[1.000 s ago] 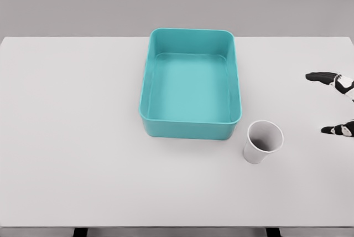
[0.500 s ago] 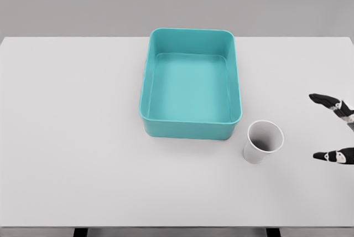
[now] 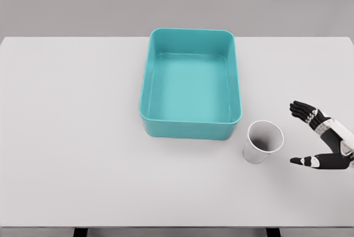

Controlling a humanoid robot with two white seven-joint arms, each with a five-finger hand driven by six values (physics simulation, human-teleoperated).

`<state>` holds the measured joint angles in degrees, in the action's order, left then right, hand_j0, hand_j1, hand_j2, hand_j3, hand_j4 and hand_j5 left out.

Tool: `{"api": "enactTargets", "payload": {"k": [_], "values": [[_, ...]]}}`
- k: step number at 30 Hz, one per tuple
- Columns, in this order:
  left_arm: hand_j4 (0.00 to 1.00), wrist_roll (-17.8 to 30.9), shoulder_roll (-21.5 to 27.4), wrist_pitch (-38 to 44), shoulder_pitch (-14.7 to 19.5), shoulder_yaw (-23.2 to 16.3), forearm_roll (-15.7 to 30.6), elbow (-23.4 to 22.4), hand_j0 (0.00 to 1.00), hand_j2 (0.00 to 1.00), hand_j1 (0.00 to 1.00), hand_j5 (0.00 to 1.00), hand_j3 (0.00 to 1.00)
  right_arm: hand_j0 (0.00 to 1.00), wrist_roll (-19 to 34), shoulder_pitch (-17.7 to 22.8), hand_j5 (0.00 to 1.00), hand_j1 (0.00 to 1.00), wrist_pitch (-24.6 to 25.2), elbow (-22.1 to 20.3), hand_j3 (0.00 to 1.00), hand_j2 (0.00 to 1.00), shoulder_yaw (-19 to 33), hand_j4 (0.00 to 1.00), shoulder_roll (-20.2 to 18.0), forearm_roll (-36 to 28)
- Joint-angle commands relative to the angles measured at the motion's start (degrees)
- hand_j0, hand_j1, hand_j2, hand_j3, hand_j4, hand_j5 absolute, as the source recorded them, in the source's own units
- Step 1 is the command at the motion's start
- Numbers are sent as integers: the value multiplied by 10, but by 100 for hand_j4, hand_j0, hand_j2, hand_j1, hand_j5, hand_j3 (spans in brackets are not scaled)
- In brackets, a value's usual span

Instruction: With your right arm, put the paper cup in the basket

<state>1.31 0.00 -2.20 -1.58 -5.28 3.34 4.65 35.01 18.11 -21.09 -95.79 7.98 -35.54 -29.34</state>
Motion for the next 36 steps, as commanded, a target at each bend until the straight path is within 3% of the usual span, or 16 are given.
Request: {"api": "enactTargets", "payload": {"k": [1,6,21,23,36], "values": [[100,0,0,0,0,0,0,0,100,100,100,100,100,100,0,0,100,100,15,7,100,100,-6,100,10,-4],[100,0,0,1,0,0,0,0,100,100,100,100,100,100,0,-9,100,100,28,10,100,100,-2,100,50,-5],[100,0,0,0,0,0,0,0,100,100,100,100,100,100,0,-9,100,100,46,-4,100,100,-37,100,56,-5],[100,0,0,0,0,0,-1,0,100,100,100,100,100,100,0,-9,100,100,46,0,100,100,-44,100,71,-5],[100,0,0,0,0,0,0,0,100,100,100,100,100,100,0,-18,100,100,47,35,100,100,-51,100,86,-5]]}}
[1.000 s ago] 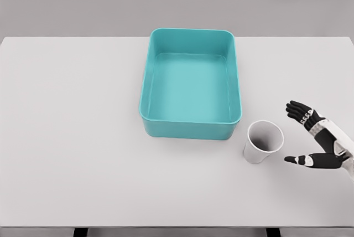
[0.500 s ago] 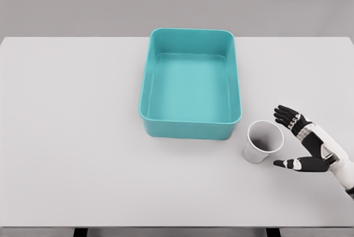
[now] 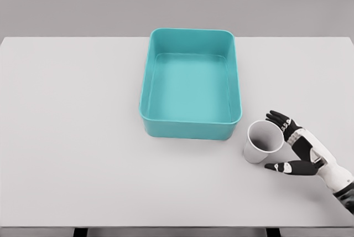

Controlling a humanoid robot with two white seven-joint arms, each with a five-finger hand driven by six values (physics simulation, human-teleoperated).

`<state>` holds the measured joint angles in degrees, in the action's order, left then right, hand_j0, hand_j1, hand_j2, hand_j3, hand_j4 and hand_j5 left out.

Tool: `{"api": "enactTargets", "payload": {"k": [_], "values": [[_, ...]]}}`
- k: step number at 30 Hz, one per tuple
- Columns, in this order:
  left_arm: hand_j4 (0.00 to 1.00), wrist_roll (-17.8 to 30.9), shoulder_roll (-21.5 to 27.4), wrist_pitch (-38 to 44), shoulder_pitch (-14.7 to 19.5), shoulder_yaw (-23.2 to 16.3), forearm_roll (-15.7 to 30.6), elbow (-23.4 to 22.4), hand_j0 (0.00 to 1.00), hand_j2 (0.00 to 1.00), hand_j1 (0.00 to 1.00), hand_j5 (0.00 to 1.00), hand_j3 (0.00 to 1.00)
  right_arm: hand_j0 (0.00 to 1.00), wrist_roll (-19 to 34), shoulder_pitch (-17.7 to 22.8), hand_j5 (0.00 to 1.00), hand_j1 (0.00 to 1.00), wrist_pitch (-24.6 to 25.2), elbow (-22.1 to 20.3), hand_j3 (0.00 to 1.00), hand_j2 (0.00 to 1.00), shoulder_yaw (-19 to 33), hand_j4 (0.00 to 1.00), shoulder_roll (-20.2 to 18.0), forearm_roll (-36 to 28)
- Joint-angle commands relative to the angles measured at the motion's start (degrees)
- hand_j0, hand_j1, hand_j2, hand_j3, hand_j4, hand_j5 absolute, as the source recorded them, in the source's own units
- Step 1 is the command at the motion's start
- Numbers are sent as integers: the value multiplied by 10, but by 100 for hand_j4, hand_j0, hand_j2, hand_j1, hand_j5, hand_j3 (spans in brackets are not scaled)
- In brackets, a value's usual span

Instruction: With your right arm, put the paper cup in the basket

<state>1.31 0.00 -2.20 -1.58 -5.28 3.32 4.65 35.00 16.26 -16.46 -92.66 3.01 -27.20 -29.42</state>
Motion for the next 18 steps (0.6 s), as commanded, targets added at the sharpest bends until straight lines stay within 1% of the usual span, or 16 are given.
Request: {"api": "enactTargets", "payload": {"k": [1,7,14,18], "values": [[100,0,0,0,0,0,0,0,100,100,100,100,100,100,0,0,100,100,0,4,100,100,-2,100,8,-4],[100,0,0,0,0,0,0,0,100,100,100,100,100,100,0,-1,100,100,0,-1,100,100,-9,100,10,-4],[100,0,0,0,0,0,0,0,100,100,100,100,100,100,0,-21,100,100,6,-2,100,100,-15,100,9,-4],[100,0,0,0,0,0,0,0,100,100,100,100,100,100,0,-20,100,100,5,-2,100,100,-18,100,9,-3]]}}
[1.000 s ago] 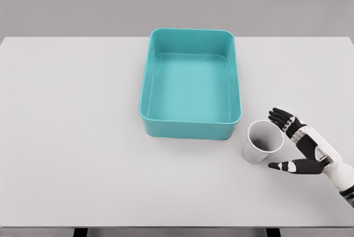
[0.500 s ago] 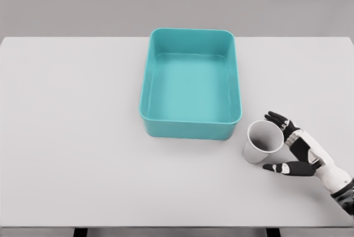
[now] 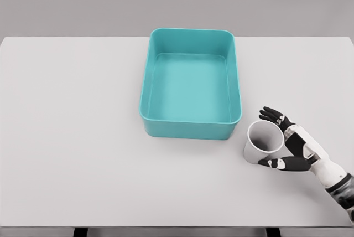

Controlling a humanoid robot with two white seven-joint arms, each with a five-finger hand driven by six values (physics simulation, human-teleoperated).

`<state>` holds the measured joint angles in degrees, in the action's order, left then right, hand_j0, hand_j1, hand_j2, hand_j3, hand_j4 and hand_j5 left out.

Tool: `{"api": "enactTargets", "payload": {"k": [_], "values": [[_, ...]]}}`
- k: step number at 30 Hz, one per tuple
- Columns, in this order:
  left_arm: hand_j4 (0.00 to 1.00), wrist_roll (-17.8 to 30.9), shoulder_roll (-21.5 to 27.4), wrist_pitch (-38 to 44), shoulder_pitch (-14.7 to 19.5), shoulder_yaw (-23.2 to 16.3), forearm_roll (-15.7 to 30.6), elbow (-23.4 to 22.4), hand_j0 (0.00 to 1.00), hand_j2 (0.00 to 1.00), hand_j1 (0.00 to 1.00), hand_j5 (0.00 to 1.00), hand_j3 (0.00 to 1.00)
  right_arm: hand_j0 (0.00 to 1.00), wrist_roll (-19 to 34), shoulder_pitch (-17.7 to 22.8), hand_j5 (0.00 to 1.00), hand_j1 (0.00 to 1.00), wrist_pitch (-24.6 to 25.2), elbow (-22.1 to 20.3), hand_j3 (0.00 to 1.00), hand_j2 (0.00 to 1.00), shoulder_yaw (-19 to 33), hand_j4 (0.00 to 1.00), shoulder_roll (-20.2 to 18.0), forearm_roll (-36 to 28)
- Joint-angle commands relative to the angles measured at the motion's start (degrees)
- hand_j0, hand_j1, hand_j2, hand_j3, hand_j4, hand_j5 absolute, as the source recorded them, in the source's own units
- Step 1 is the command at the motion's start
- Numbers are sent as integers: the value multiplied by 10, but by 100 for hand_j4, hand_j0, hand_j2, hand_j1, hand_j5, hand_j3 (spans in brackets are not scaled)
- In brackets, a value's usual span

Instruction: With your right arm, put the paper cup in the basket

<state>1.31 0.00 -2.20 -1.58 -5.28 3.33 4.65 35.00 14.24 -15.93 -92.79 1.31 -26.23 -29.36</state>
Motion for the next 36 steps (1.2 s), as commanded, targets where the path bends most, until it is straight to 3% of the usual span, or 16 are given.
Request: {"api": "enactTargets", "payload": {"k": [1,33,35,36], "values": [[100,0,0,0,0,0,0,0,100,100,100,100,100,100,0,0,100,100,0,-1,100,100,-7,100,-1,-3],[100,0,0,0,0,0,0,0,100,100,100,100,100,100,0,-1,100,100,1,-7,100,100,-17,100,-1,4],[100,0,0,0,0,0,0,0,100,100,100,100,100,88,0,-2,88,88,1,-7,88,88,-17,88,-1,4],[100,0,0,0,0,0,0,0,100,100,100,100,100,88,0,-2,88,88,2,-7,88,88,-17,88,-1,4]]}}
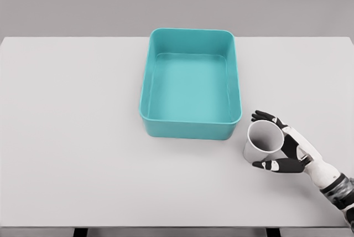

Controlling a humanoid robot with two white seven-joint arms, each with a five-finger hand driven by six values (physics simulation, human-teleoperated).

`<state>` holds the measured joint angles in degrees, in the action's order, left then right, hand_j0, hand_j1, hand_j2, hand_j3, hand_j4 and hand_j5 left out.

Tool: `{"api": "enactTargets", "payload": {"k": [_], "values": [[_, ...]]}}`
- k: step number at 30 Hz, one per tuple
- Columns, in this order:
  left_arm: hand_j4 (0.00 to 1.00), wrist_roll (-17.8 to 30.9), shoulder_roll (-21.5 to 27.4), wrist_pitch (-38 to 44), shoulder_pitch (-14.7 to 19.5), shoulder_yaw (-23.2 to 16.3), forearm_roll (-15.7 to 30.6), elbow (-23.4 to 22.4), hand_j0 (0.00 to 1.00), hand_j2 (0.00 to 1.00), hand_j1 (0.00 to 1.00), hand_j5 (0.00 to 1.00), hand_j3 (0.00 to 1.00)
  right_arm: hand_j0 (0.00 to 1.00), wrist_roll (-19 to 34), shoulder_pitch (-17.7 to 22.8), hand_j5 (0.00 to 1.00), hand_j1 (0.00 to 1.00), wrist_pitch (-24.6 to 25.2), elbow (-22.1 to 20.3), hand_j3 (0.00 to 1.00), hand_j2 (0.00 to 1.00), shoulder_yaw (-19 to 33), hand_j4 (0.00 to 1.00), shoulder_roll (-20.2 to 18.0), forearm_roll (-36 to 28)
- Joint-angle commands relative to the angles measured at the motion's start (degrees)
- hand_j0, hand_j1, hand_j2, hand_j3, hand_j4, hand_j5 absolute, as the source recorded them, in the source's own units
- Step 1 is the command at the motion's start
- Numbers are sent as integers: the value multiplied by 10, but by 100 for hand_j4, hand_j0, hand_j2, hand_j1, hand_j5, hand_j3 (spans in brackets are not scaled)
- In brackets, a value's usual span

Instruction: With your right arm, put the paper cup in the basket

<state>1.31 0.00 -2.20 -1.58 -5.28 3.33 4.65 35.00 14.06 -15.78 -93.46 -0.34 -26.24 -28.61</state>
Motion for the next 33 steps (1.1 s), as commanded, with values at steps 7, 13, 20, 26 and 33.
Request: {"api": "enactTargets", "payload": {"k": [7,13,20,26,33], "values": [[100,0,0,0,0,0,0,0,100,100,100,100,100,66,0,0,66,66,0,0,66,66,0,66,0,-2],[100,0,0,0,0,0,0,0,100,100,100,100,100,63,0,0,63,63,0,-3,63,63,2,63,-1,-2],[100,0,0,0,0,0,0,0,100,100,100,100,100,57,0,-19,57,57,33,-19,57,57,9,57,-7,-2],[100,0,0,0,0,0,0,0,100,100,100,100,100,53,0,-31,53,53,36,-20,53,53,13,53,-8,-7],[100,0,0,0,0,0,0,0,100,100,100,100,100,52,0,-70,52,52,65,-20,52,52,30,52,-9,-4]]}}
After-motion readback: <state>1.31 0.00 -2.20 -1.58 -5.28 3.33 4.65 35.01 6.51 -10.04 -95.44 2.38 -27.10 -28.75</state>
